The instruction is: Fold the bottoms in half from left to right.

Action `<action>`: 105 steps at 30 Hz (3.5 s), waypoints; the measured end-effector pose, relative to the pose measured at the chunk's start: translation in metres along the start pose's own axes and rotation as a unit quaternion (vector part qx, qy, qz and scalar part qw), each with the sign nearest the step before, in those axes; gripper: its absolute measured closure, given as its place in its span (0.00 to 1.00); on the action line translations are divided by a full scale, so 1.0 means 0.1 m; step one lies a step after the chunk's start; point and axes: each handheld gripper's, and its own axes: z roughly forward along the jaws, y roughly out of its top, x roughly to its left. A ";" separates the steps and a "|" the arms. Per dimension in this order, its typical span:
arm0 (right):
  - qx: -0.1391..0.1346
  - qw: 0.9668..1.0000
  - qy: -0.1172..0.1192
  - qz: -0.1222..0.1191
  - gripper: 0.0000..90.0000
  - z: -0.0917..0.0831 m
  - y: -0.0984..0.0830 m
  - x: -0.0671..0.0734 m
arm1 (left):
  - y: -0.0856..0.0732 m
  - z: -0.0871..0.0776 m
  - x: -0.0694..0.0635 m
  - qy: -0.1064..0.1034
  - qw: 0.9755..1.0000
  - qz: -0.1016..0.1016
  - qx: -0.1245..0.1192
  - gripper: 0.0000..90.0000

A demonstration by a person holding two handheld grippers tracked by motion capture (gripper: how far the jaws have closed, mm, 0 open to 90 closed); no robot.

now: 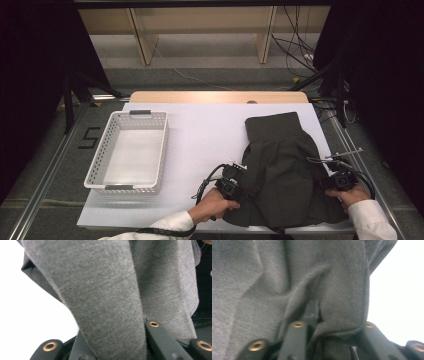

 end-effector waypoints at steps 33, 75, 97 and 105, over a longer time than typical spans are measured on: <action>-0.002 0.996 0.047 -0.079 0.79 0.16 0.15 1.06 | -0.59 -0.94 0.48 0.015 0.999 -0.043 -0.001 0.79; -0.029 0.998 0.032 -0.040 0.95 0.47 1.65 0.82 | -0.22 -1.01 0.43 0.084 0.996 0.004 -0.035 0.95; -0.078 0.995 -0.052 -0.031 0.59 0.12 1.80 0.55 | 0.09 -1.20 0.25 0.045 0.993 0.015 -0.106 0.67; -0.097 0.992 -0.037 -0.069 0.49 -0.19 1.39 0.68 | 0.23 -1.16 0.50 0.181 0.978 -0.004 -0.105 0.51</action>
